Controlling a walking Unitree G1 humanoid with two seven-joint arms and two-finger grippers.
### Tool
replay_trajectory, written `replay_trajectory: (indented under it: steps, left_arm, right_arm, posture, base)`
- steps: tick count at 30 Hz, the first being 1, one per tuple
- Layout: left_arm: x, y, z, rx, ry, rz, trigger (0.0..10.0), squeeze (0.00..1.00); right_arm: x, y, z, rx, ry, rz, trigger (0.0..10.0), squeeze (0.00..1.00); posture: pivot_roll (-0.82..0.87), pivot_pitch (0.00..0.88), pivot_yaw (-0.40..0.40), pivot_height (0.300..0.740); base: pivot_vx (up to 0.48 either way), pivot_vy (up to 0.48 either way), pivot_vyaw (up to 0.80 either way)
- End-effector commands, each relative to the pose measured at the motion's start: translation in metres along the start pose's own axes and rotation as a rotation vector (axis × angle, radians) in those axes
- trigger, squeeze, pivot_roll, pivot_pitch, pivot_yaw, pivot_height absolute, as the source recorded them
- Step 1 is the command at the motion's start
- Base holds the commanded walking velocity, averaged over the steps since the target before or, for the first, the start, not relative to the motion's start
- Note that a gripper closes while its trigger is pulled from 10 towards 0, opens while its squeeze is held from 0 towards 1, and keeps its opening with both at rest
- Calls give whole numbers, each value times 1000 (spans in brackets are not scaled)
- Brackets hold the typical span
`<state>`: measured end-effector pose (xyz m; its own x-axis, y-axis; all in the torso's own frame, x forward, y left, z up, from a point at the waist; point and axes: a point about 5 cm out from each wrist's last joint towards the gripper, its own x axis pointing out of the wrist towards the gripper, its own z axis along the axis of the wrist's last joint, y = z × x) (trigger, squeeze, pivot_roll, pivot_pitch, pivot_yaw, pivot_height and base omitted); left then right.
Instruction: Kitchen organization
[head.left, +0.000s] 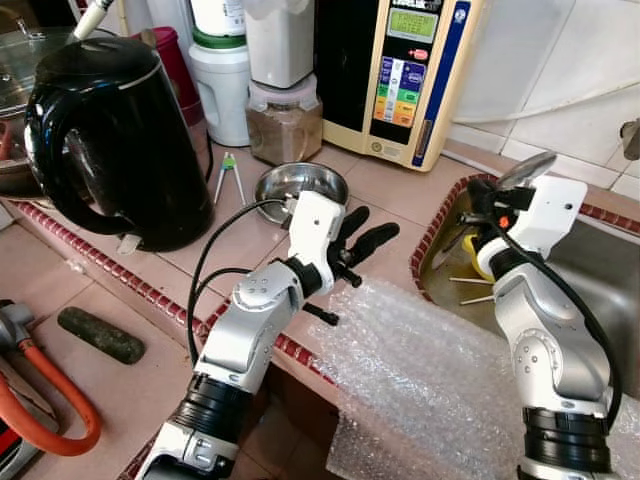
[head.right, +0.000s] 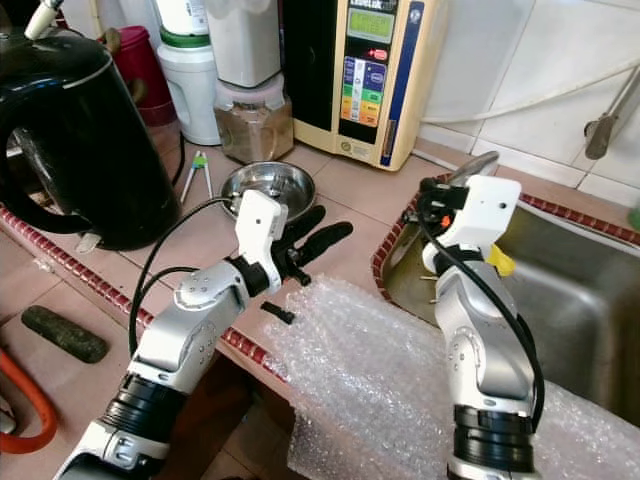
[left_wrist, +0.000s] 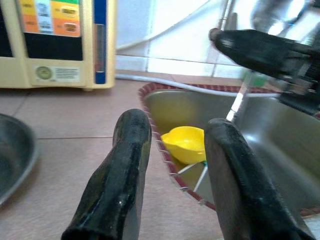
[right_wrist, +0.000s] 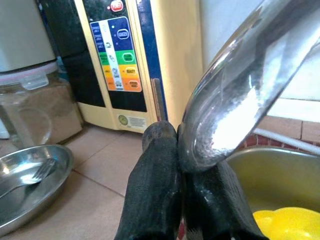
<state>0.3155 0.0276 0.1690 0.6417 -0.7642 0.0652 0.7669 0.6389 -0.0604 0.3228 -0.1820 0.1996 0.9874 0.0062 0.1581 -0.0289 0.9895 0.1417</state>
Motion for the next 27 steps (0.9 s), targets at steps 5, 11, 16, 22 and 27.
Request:
replay_trajectory:
  steps: [5, 11, 16, 22, 27]
  left_arm:
    - [-8, -2, -3, 61, 49, -60, 10000, 1000]
    - [-15, 1, -11, 86, 116, -86, 10000, 1000]
    - [-18, 1, -13, 103, 145, -103, 10000, 1000]
    - [-18, -6, -16, 103, 174, -155, 10000, 1000]
    - [-20, -10, -19, 107, 194, -191, 10000, 1000]
  right_arm:
    - [13, -25, 5, -155, -23, -110, 0, 0]
    - [15, -51, -8, -366, 37, -179, 0, 0]
    - [11, -73, -21, -406, 87, -247, 0, 0]
    - [2, -96, -47, -435, 212, -306, 0, 0]
    - [-2, -97, -61, -427, 269, -301, 6863, 314]
  posture:
    - [-26, 70, 39, 740]
    - [-23, 69, 41, 740]
    - [-13, 65, 52, 740]
    - [-10, 64, 68, 740]
    - [-8, 62, 77, 740]
  base:
    - [0, 0, 0]
    - [0, 0, 0]
    - [0, 0, 0]
    - [0, 0, 0]
    - [0, 0, 0]
